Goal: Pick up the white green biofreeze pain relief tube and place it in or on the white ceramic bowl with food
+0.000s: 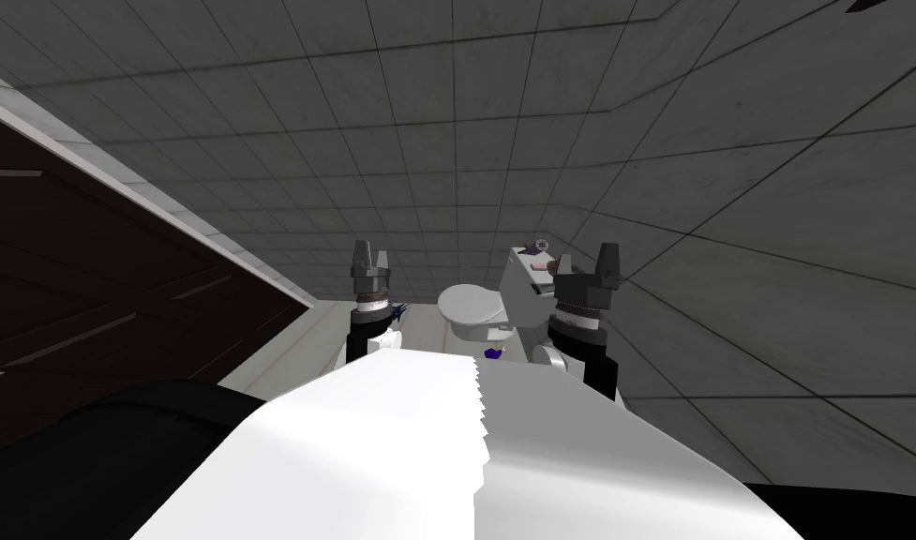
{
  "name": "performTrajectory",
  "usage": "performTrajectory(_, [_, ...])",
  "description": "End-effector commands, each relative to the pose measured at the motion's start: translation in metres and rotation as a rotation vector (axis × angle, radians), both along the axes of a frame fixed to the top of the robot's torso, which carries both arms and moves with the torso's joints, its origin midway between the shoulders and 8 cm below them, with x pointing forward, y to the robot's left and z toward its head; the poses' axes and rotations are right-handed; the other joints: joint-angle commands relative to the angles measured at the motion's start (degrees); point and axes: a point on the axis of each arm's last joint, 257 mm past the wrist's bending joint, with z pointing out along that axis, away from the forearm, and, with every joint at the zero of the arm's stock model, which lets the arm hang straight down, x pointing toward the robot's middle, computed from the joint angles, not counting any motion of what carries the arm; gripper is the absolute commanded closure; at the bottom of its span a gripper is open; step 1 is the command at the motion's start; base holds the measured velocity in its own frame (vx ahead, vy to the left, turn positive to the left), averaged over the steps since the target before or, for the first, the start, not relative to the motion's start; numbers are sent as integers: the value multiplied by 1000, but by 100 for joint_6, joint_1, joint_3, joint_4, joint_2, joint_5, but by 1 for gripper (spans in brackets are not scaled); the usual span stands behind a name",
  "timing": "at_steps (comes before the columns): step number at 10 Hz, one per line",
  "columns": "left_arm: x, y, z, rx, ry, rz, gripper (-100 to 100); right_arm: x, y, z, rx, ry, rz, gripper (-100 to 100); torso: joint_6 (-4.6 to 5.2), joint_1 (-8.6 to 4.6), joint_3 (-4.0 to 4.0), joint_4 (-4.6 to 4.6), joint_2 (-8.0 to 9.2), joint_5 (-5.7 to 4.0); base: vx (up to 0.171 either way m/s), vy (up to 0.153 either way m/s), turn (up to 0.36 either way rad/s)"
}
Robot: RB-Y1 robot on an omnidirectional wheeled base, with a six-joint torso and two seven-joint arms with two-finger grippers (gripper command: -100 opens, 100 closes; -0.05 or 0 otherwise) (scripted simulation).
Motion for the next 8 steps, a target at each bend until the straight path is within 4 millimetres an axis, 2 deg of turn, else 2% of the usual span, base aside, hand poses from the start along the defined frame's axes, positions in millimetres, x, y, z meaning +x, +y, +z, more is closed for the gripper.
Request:
performTrajectory(1, [0, 0, 0, 0, 0, 0, 0, 2, 5, -3, -41, 14, 3, -100, 0, 0, 0, 0, 0, 0, 0, 0, 0])
performTrajectory(4, [0, 0, 0, 0, 0, 0, 0, 9, 17, -15, -167, 59, -7, -100, 0, -2, -1, 0, -2, -1, 4, -1, 0])
performTrajectory(8, [0, 0, 0, 0, 0, 0, 0, 21, 34, -41, -414, 132, -56, -100, 0, -3, -3, -1, -5, -1, 13, -1, 2])
